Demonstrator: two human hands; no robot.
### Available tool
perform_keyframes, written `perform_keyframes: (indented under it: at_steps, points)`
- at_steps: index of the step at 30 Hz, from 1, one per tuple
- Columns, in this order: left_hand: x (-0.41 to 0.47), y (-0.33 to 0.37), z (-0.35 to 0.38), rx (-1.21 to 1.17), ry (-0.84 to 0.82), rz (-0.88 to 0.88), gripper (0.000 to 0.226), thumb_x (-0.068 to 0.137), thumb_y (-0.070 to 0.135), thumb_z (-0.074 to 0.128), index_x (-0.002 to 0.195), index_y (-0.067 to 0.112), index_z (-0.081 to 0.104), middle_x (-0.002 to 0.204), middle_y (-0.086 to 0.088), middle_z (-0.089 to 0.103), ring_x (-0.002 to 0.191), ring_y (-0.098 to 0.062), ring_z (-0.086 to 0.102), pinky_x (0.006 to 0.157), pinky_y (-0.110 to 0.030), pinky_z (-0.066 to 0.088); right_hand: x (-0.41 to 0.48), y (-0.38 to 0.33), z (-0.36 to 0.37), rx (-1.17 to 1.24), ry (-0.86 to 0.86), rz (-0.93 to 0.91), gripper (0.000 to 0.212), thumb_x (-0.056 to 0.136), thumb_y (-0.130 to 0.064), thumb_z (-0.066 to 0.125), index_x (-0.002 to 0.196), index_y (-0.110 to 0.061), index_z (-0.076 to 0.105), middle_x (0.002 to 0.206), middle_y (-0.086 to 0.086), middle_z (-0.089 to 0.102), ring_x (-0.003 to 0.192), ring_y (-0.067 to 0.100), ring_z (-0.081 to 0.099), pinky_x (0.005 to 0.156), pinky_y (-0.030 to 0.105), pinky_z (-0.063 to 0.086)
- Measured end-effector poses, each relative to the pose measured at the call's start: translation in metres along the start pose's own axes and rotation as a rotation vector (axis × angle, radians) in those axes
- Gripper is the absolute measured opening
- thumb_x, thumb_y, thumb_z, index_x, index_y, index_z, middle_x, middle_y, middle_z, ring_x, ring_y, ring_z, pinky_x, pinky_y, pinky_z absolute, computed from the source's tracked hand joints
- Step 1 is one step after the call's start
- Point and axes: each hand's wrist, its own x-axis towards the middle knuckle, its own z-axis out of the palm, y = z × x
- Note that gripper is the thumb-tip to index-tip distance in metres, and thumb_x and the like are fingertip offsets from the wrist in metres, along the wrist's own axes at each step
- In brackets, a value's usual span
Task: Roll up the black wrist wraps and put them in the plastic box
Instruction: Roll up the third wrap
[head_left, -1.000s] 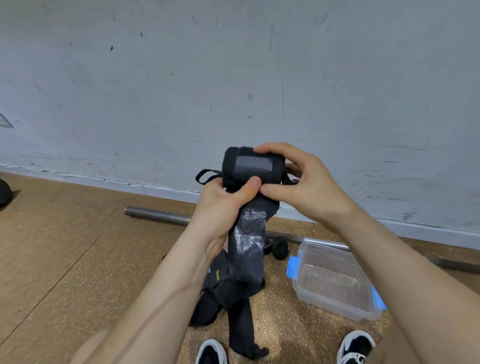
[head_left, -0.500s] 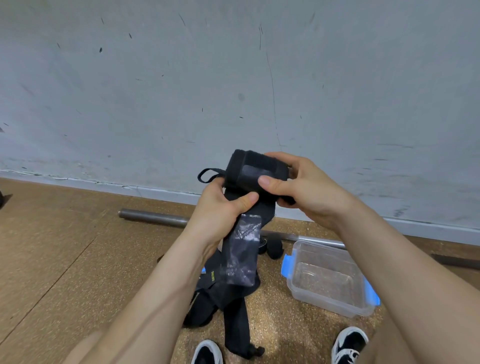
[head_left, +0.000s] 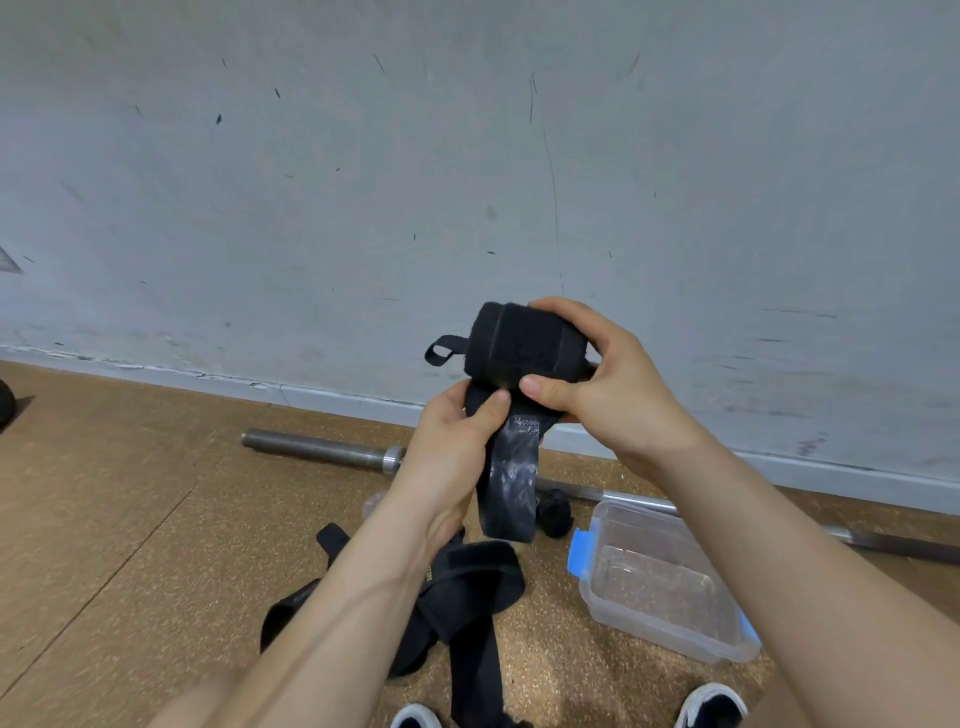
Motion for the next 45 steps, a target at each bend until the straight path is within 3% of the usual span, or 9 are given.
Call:
perform_keyframes:
  at_steps: [8,12,16,21,24,28,33,38,45]
  points:
    - [-0.010,0.008,0.005,0.054,-0.018,-0.026,0.027,0.094,-0.002,0.060,0.119,0.010,0.062,0.077,-0.005,0.073,0.066,-0.013,0.068,0.058,-0.024,0.052,0.004,0.006,-0.003,-0.192,0.146,-0.076,0.068,0.074,0.004,0.078,0.115,-0.047,0.061,0.118,-0.006,0.056,0.109,0.012,0.058,0.097,0.030,0.052]
    - [-0.018,0.017,0.007,0.058,0.035,0.017,0.033,0.092,0.000,0.064,0.118,0.019,0.057,0.073,-0.003,0.074,0.064,-0.014,0.069,0.055,-0.025,0.052,0.006,0.009,-0.007,-0.377,0.214,-0.201,0.070,0.073,0.002,0.078,0.122,-0.043,0.058,0.119,-0.005,0.053,0.108,0.010,0.053,0.091,0.004,0.038]
    - [-0.023,0.020,0.005,0.034,0.064,0.089,0.036,0.091,0.000,0.066,0.110,0.029,0.055,0.063,-0.006,0.069,0.058,-0.017,0.066,0.052,-0.028,0.051,0.005,0.014,-0.003,-0.480,0.136,-0.233,0.069,0.075,0.002,0.078,0.131,-0.034,0.059,0.122,-0.004,0.050,0.109,0.007,0.050,0.088,-0.001,0.035]
    - [-0.021,0.024,-0.004,0.057,-0.098,0.093,0.019,0.093,0.000,0.060,0.105,0.009,0.071,0.085,-0.016,0.075,0.078,-0.023,0.073,0.065,-0.027,0.059,0.004,0.010,-0.005,-0.533,0.089,-0.214,0.066,0.077,-0.002,0.078,0.132,-0.034,0.059,0.122,-0.004,0.049,0.111,0.009,0.049,0.090,0.001,0.036]
    - [-0.019,0.025,-0.015,0.062,-0.296,0.080,0.059,0.066,-0.014,0.057,0.122,0.006,0.063,0.105,-0.020,0.074,0.104,-0.029,0.071,0.089,-0.032,0.058,0.003,0.002,-0.010,-0.467,0.077,-0.137,0.067,0.079,-0.003,0.077,0.131,-0.040,0.057,0.122,-0.003,0.048,0.112,0.012,0.051,0.100,0.018,0.044]
    - [-0.018,0.024,-0.016,0.432,-0.205,0.272,0.052,0.080,-0.018,0.066,0.113,0.021,0.070,0.109,-0.003,0.075,0.108,-0.015,0.069,0.098,-0.039,0.054,-0.001,-0.010,-0.012,-0.260,0.003,0.001,0.065,0.082,0.005,0.069,0.125,-0.042,0.058,0.123,0.000,0.053,0.109,0.016,0.058,0.094,0.038,0.055]
    - [-0.019,0.022,-0.014,0.716,-0.102,0.546,0.033,0.092,0.008,0.067,0.097,0.040,0.075,0.083,0.013,0.075,0.084,-0.006,0.070,0.079,-0.026,0.056,-0.003,-0.011,-0.011,0.059,-0.096,0.122,0.043,0.093,-0.001,0.060,0.122,-0.031,0.066,0.116,0.005,0.068,0.096,0.020,0.070,0.074,0.029,0.059]
    - [-0.016,0.025,-0.021,1.325,-0.003,0.900,0.028,0.086,0.040,0.050,0.100,0.036,0.074,0.063,0.010,0.064,0.064,-0.018,0.051,0.058,-0.033,0.042,-0.004,-0.004,-0.006,-0.114,0.030,0.075,0.045,0.089,-0.001,0.067,0.118,-0.035,0.069,0.114,-0.004,0.068,0.097,0.012,0.068,0.085,0.030,0.059]
    - [-0.011,0.034,-0.031,1.312,0.013,1.067,0.026,0.088,0.034,0.054,0.091,0.025,0.079,0.086,0.003,0.056,0.080,-0.019,0.043,0.064,-0.026,0.032,-0.007,-0.004,0.004,-0.314,0.019,-0.011,0.049,0.085,-0.005,0.072,0.108,-0.048,0.065,0.116,-0.006,0.060,0.107,0.012,0.057,0.095,0.026,0.048]
